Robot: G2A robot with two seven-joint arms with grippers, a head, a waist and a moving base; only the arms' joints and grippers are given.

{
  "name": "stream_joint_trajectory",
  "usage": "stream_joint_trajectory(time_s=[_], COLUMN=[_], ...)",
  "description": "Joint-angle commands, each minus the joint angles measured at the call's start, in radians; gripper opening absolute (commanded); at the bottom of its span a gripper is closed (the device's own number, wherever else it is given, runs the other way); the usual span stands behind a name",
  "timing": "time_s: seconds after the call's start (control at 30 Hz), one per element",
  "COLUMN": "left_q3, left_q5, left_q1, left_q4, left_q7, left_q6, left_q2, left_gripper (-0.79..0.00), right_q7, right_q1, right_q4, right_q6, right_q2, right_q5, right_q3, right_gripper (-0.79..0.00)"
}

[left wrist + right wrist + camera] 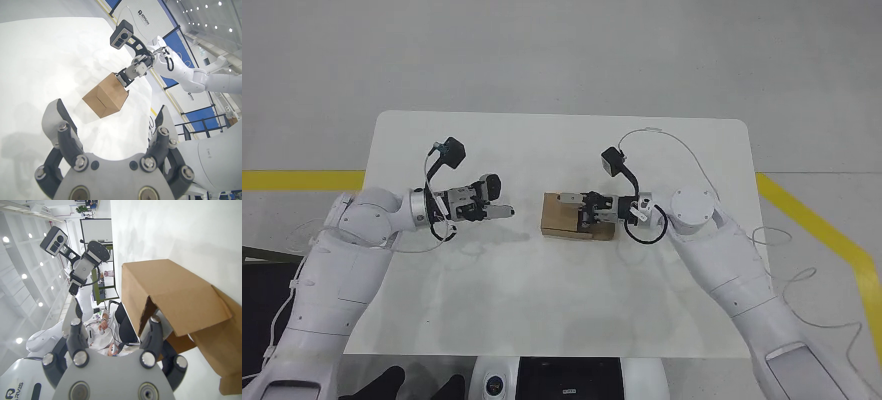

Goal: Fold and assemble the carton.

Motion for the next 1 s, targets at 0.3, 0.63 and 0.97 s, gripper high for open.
stream_joint_trajectory(time_s=[0.3,0.63,0.97], left_q3=[0.022,0.144,0.215], left_q5=[0.449,0.792,0.814], left_q1=[0.003,-0.012,-0.048], left_q4=[-0.051,-0.084,-0.063], left_q7=[0.179,0.437,0.509], left_q6=[-0.222,-0.239,-0.239], left_q2=[0.019,0.04,0.063], left_gripper=[0.0,0.0,0.0], right_q7=[0.077,0.104,0.102], right_q1=[-0.091,-0.142,-0.146], right_q4=[-0.196,-0.297,-0.302], right_q6=[0.074,0.082,0.075], right_q2=[0.048,0.072,0.074], right_q5=[0.003,0.013,0.021], right_q3=[0.138,0.205,0.206], right_gripper=[0.0,0.0,0.0])
